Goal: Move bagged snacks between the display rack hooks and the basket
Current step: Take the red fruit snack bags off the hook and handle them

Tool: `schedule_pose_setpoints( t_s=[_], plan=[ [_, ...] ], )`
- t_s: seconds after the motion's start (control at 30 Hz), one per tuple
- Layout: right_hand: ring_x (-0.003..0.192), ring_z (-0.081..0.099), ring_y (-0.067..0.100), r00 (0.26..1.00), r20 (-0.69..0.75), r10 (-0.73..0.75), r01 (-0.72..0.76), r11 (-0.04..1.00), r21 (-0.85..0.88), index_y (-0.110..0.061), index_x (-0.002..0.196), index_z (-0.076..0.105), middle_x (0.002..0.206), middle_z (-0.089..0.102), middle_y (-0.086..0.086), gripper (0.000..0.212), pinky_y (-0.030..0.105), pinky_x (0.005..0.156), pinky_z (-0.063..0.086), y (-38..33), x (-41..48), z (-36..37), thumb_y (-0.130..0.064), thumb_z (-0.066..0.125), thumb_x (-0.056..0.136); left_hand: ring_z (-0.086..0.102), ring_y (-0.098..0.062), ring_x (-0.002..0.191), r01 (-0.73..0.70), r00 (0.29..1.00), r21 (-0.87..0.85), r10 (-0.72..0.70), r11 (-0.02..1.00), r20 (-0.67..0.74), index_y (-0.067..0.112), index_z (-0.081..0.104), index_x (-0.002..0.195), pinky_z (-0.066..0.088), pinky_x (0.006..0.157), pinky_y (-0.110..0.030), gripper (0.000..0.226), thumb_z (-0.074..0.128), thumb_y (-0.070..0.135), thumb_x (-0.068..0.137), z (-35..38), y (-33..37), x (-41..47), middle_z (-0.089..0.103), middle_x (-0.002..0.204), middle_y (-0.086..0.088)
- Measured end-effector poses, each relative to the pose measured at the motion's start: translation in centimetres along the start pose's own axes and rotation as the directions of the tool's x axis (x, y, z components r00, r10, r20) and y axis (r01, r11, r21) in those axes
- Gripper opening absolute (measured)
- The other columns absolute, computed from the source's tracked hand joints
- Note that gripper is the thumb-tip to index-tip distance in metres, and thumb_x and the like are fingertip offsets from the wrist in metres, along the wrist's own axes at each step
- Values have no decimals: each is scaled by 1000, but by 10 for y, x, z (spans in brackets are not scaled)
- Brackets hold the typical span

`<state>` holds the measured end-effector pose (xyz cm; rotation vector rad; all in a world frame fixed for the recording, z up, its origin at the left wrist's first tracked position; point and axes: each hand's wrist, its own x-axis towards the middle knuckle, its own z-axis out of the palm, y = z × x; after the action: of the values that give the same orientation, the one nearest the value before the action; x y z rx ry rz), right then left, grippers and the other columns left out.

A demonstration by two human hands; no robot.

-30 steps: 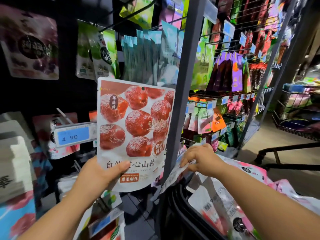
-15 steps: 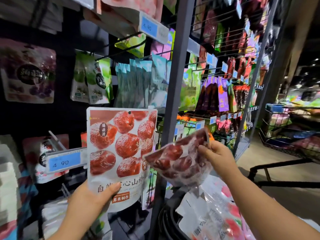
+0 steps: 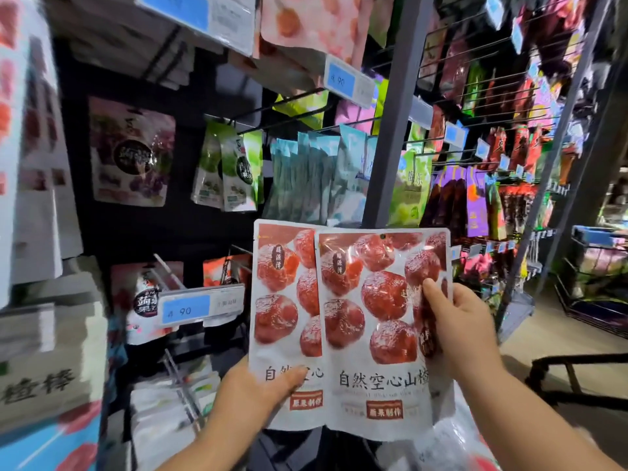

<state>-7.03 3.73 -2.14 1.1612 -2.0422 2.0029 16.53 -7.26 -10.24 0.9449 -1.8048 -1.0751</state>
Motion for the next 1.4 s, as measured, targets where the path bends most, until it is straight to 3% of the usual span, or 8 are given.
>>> schedule_pose_setpoints(
  t_s=[0.23, 0.47, 0.73, 0.97, 1.13, 1.27, 1.33, 1.4],
  plan=[
    [86, 66, 37, 998, 60, 14, -15, 1000, 9, 0, 89, 67, 88, 70, 18, 45, 46, 78, 54, -20, -22, 26, -44, 59, 95, 58, 20, 61, -27, 999, -97, 29, 995, 21, 32, 63, 78, 39, 51, -2, 23, 83, 21, 75, -11, 5, -11, 60, 58, 39],
    [91, 74, 27, 920, 390, -33, -106, 938, 329, -13, 102, 70, 96, 77, 7, 21, 46, 83, 56, -47, -36, 33, -30, 61, 93, 51, 0, 40, -19, 997, -243, 1, 970, -75, 19, 67, 73, 40, 47, -20, 20, 88, 19, 71, -46, 7, -24, 63, 50, 6],
    [109, 69, 27, 720, 681, -132, -230, 881, 414, -32, 122, 61, 119, 71, 4, 75, 46, 91, 54, -44, -46, 46, -49, 91, 55, 52, 3, 37, -71, 989, -178, 46, 982, -141, 19, 60, 63, 36, 41, -6, 26, 77, 10, 80, -85, 33, -43, 58, 41, 12],
    [91, 73, 34, 775, 632, -11, -447, 698, 560, -6, 103, 67, 101, 75, 19, 36, 46, 77, 61, -64, -74, 68, -34, 56, 84, 39, -17, 39, -8, 985, -218, -30, 976, -172, 15, 63, 50, 32, 43, -21, 29, 78, 38, 60, -117, 40, -73, 51, 46, -12],
    [104, 69, 37, 697, 713, -80, -523, 623, 581, -16, 98, 78, 109, 73, 18, 38, 53, 90, 53, -96, -83, 84, -39, 49, 91, 69, -28, 71, -82, 968, -140, 46, 987, -245, 16, 74, 84, 58, 72, -42, 53, 86, 55, 51, -156, 49, -86, 75, 79, -10],
    [108, 69, 16, 594, 781, -192, -469, 706, 531, -15, 118, 67, 108, 75, -8, 29, 34, 88, 55, -122, -90, 93, -32, 53, 100, 35, -7, 30, -92, 938, -242, 2, 966, -347, 14, 54, 47, 28, 35, -15, 39, 86, 21, 68, -181, 61, -100, 45, 37, 5],
    [104, 69, 6, 566, 773, -286, -313, 793, 522, -25, 124, 54, 105, 73, -18, 52, 18, 77, 54, -138, -94, 100, -29, 79, 78, 40, -2, 30, -116, 931, -247, 19, 962, -363, 13, 52, 46, 30, 35, -10, 40, 76, 7, 78, -192, 73, -109, 47, 35, 6],
    [102, 71, 16, 533, 781, -325, -264, 813, 519, -29, 127, 48, 109, 73, -5, 81, 27, 75, 58, -150, -95, 108, -26, 87, 56, 56, -4, 39, -134, 917, -251, 24, 959, -397, 4, 61, 63, 44, 40, -13, 22, 72, 3, 83, -208, 76, -108, 62, 46, 0]
  ],
)
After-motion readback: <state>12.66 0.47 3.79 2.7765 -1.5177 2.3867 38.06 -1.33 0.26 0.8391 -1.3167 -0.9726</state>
